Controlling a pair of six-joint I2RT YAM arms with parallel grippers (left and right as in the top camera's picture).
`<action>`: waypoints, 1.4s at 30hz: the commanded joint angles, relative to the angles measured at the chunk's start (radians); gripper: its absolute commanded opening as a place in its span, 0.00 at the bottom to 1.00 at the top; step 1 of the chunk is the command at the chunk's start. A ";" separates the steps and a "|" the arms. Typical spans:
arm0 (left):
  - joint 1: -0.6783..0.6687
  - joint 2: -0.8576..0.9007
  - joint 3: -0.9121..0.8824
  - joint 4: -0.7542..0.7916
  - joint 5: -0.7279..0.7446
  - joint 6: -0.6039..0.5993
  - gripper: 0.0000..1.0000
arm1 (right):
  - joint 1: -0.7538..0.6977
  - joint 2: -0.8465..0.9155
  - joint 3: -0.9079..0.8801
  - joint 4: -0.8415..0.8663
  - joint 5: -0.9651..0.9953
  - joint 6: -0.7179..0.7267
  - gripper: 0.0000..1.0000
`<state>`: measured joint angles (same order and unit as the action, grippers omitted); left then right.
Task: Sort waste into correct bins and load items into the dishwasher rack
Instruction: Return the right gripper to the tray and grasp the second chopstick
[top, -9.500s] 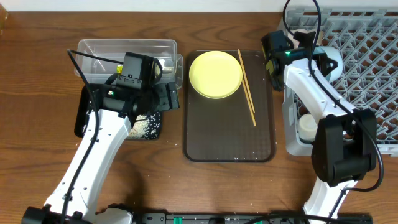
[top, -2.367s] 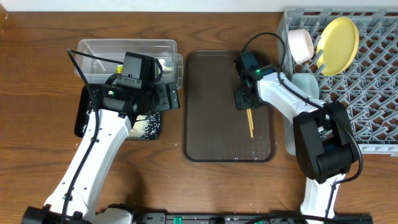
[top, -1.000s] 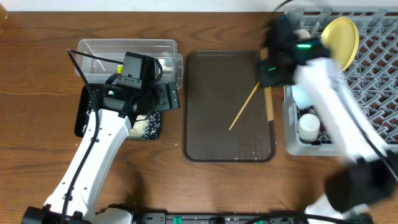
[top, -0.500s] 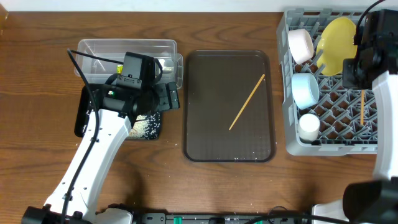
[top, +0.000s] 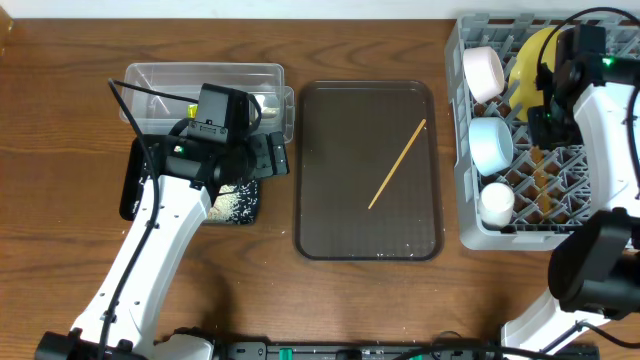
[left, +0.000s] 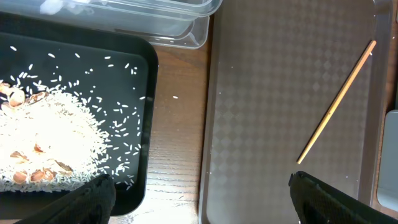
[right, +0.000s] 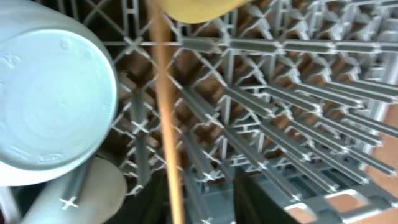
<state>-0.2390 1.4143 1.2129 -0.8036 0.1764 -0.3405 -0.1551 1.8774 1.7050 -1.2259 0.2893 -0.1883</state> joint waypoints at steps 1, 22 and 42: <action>0.003 0.006 0.001 0.000 -0.006 -0.001 0.92 | -0.001 0.000 -0.003 0.000 -0.036 -0.007 0.41; 0.003 0.006 0.001 0.000 -0.006 -0.001 0.92 | 0.319 0.007 -0.002 0.164 -0.475 0.421 0.47; 0.003 0.006 0.001 0.000 -0.006 -0.001 0.92 | 0.551 0.330 -0.003 0.158 -0.137 0.846 0.32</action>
<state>-0.2390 1.4143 1.2129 -0.8036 0.1764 -0.3405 0.3985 2.1838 1.7042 -1.0653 0.1230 0.6216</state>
